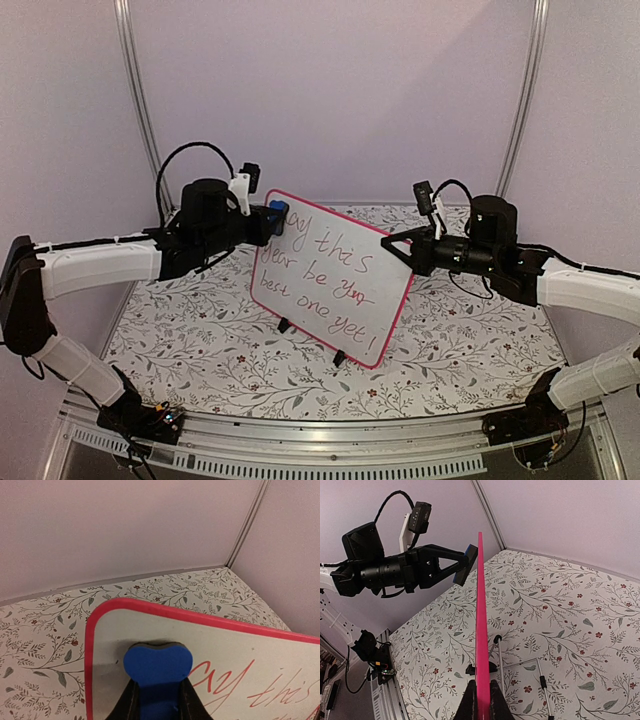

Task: Erase the whiteboard
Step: Erase the center of the whiteboard.

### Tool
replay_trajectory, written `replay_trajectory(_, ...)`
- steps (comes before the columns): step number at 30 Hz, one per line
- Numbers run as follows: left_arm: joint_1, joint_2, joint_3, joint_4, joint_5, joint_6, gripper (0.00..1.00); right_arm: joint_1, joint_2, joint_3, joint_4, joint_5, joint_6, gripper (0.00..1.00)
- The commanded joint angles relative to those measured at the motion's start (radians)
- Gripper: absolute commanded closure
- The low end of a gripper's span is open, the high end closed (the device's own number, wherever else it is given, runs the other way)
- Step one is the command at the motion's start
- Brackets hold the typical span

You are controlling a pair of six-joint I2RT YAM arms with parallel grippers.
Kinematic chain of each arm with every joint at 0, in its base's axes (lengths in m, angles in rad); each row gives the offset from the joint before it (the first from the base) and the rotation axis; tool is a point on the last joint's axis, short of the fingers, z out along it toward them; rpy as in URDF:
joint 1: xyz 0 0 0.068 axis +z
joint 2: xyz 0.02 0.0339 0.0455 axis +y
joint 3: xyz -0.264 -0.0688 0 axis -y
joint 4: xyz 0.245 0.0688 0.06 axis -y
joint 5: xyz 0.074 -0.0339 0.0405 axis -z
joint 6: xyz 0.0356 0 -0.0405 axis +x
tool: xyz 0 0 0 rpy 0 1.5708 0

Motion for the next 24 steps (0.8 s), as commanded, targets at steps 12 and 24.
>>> replay_trajectory(12, -0.017, 0.007, -0.022, 0.024, 0.001, -0.004, 0.86, 0.04, 0.024, -0.018, -0.102, -0.092, -0.067, 1.0)
replay_trajectory(24, -0.017, -0.008, -0.107, 0.049, -0.005, -0.03, 0.86, 0.041, 0.03, -0.016, -0.102, -0.093, -0.068, 1.0)
